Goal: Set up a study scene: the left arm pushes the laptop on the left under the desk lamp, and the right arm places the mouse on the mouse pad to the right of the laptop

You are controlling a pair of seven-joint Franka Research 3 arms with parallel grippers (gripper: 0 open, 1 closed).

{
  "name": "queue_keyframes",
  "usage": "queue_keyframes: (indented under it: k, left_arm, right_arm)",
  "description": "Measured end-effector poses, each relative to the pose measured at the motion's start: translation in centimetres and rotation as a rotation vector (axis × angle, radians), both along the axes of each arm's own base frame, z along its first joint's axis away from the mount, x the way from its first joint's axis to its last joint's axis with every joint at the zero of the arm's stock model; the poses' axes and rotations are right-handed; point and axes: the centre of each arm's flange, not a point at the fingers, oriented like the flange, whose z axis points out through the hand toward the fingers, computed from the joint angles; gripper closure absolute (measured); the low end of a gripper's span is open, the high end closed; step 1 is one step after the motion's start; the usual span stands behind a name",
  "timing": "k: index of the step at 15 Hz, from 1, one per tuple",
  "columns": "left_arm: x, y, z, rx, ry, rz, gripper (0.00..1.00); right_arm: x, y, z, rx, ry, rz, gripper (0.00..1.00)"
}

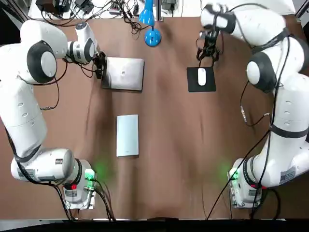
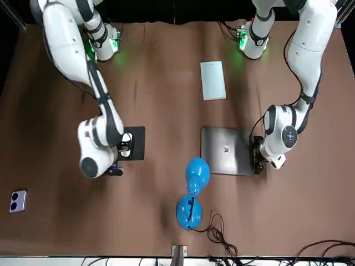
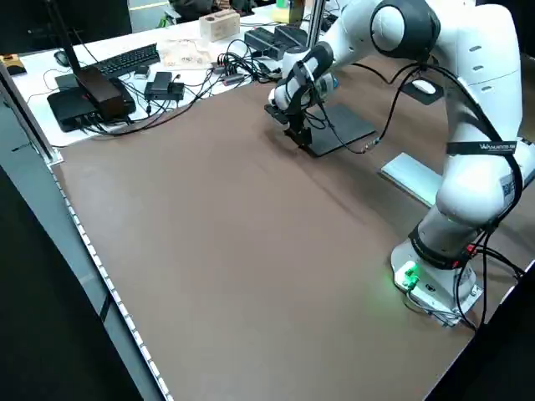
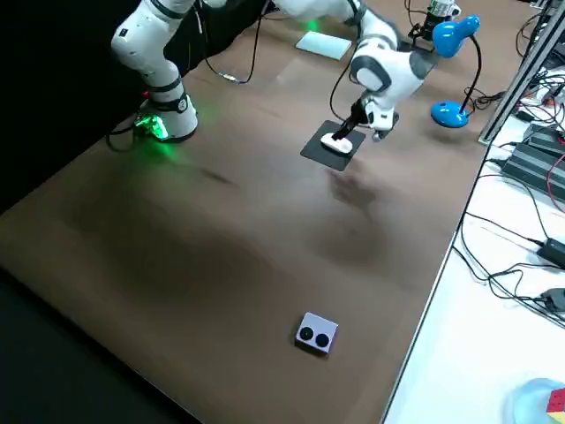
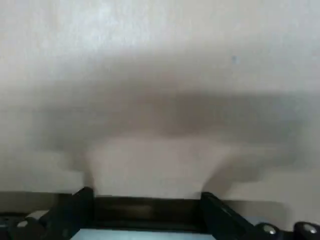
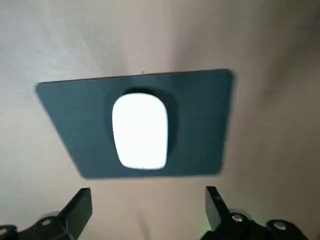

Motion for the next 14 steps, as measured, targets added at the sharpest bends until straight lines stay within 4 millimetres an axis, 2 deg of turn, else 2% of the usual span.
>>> queue_keyframes:
  k: [4, 8, 10, 11, 14]
  left_arm:
    - [-0.7, -3.9, 0.0, 0.003, 0.002, 0.029, 0.0]
    - [-1.7, -7.6, 0.0, 0.004, 0.003, 0.076, 0.0]
    - [-2.1, -8.8, 0.0, -0.007, 0.001, 0.095, 0.0]
    - [-2.5, -10.0, 0.0, -0.019, 0.002, 0.105, 0.0]
    - [-3.6, -13.2, 0.2, -0.04, 0.002, 0.112, 0.0]
  right_arm:
    - [2.2, -5.5, 11.0, 0.035, -0.105, -0.069, 0.0]
    - [2.1, -10.9, 20.4, 0.028, -0.243, -0.125, 0.0]
    - [1.5, -12.9, 23.9, -0.011, -0.302, -0.122, 0.0]
    - [1.0, -13.9, 26.2, -0.096, -0.348, -0.051, 0.0]
    - [0.3, -14.2, 28.7, -0.192, -0.396, 0.034, 0.0]
